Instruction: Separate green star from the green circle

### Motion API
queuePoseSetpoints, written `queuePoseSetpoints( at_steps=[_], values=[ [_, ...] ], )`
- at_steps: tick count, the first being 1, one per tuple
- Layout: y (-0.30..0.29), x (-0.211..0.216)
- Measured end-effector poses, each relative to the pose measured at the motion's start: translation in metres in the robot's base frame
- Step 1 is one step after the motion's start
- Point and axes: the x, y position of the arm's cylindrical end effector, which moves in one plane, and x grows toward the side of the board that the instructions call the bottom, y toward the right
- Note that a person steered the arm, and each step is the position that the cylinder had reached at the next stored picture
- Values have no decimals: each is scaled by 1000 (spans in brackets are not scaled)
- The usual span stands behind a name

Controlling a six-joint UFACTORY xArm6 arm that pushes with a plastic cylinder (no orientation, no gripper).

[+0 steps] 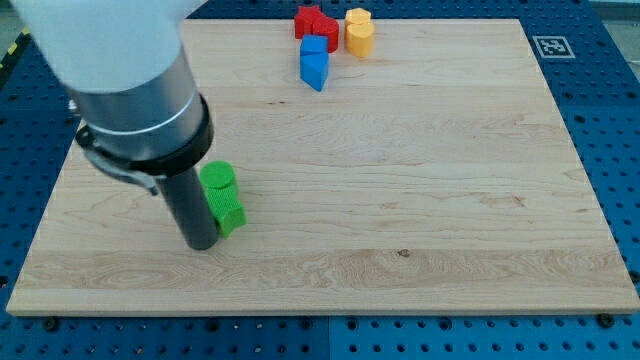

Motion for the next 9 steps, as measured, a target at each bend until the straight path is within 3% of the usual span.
queuePoseSetpoints(
  at_steps=[5, 9],
  values=[
    [54, -108],
    [150, -178]
  ],
)
